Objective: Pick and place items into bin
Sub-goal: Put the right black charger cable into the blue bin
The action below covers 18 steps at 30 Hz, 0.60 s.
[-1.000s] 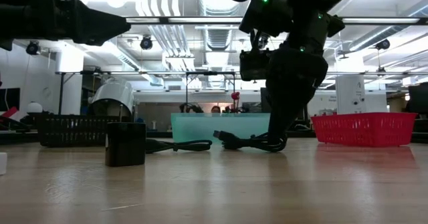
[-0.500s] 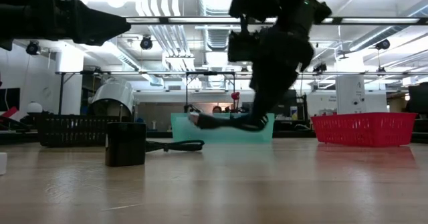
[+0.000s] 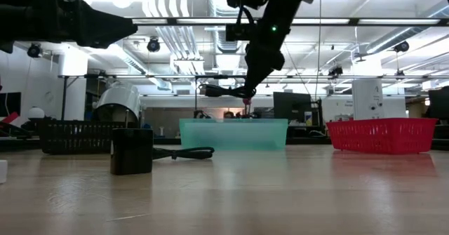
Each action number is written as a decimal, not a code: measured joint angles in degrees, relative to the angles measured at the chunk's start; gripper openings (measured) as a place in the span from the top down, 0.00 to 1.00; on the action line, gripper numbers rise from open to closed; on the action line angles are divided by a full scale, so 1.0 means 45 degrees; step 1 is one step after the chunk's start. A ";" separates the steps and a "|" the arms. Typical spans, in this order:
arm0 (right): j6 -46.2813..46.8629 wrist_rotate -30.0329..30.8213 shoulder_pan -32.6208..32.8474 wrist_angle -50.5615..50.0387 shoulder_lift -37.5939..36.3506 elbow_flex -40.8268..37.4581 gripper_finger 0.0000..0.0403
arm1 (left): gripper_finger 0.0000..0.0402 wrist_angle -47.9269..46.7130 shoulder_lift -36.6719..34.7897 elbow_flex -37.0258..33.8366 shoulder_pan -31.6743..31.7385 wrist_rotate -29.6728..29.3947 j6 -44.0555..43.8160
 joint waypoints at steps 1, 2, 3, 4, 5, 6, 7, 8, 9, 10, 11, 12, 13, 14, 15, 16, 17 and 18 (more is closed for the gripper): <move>-0.0284 -0.0004 -0.0304 0.0007 0.0000 0.0071 0.97 | 0.53 0.0018 0.0007 0.0000 -0.0001 0.0002 0.0002; -0.0543 -0.0008 -0.0632 0.0036 0.0000 0.0120 0.97 | 0.53 0.0019 0.0007 0.0000 0.0002 0.0000 -0.0002; -0.0793 -0.0022 -0.0967 0.0056 0.0000 0.0142 0.97 | 0.53 0.0009 0.0002 0.0000 -0.0002 0.0004 -0.0003; -0.0979 -0.0023 -0.1307 0.0040 0.0000 0.0143 0.97 | 0.53 0.0005 0.0002 0.0000 0.0003 0.0000 -0.0003; -0.1104 -0.0022 -0.1644 0.0024 0.0000 0.0135 0.97 | 0.53 0.0015 0.0006 0.0000 0.0000 0.0003 -0.0003; -0.1210 -0.0033 -0.1979 0.0030 0.0000 0.0123 0.97 | 0.53 0.0015 0.0007 0.0000 -0.0001 0.0001 -0.0003; -0.1249 -0.0070 -0.2280 0.0034 0.0000 0.0104 0.97 | 0.53 0.0010 0.0007 0.0000 -0.0002 0.0004 -0.0003; -0.1235 -0.0167 -0.2558 0.0065 0.0000 0.0078 0.97 | 0.53 0.0010 0.0007 0.0000 0.0000 0.0000 -0.0003; -0.1209 -0.0414 -0.2811 0.0119 0.0002 0.0047 0.96 | 0.53 0.0010 0.0009 0.0000 -0.0002 0.0004 -0.0003; -0.1201 -0.0762 -0.3044 0.0120 0.0017 0.0039 0.96 | 0.53 0.0015 0.0007 0.0000 -0.0002 0.0002 -0.0003; -0.1197 -0.1204 -0.3250 0.0121 0.0031 0.0023 0.95 | 0.53 0.0013 0.0007 0.0000 0.0003 0.0000 -0.0001; -0.1192 -0.1668 -0.3424 0.0157 0.0034 0.0008 0.93 | 0.53 0.0010 0.0006 0.0000 -0.0001 0.0001 0.0001; -0.1188 -0.2059 -0.3568 0.0298 0.0034 -0.0018 0.92 | 0.53 0.0015 0.0002 0.0000 -0.0002 0.0000 -0.0003; -0.1193 -0.2384 -0.3656 0.0485 0.0034 -0.0032 0.90 | 0.53 0.0015 0.0007 0.0000 -0.0002 0.0002 -0.0001; -0.1189 -0.2584 -0.3714 0.0635 0.0034 -0.0032 0.89 | 0.53 0.0015 0.0007 0.0000 0.0003 0.0005 -0.0003; -0.1188 -0.2669 -0.3758 0.0750 0.0034 -0.0032 0.88 | 0.53 0.0012 0.0007 0.0000 -0.0001 0.0001 -0.0003; -0.1175 -0.2685 -0.3758 0.0828 0.0034 -0.0032 0.86 | 0.53 0.0015 0.0007 0.0000 0.0003 0.0000 -0.0003; -0.1174 -0.2695 -0.3753 0.0881 0.0034 -0.0032 0.85 | 0.53 0.0015 0.0007 0.0000 0.0002 0.0001 -0.0002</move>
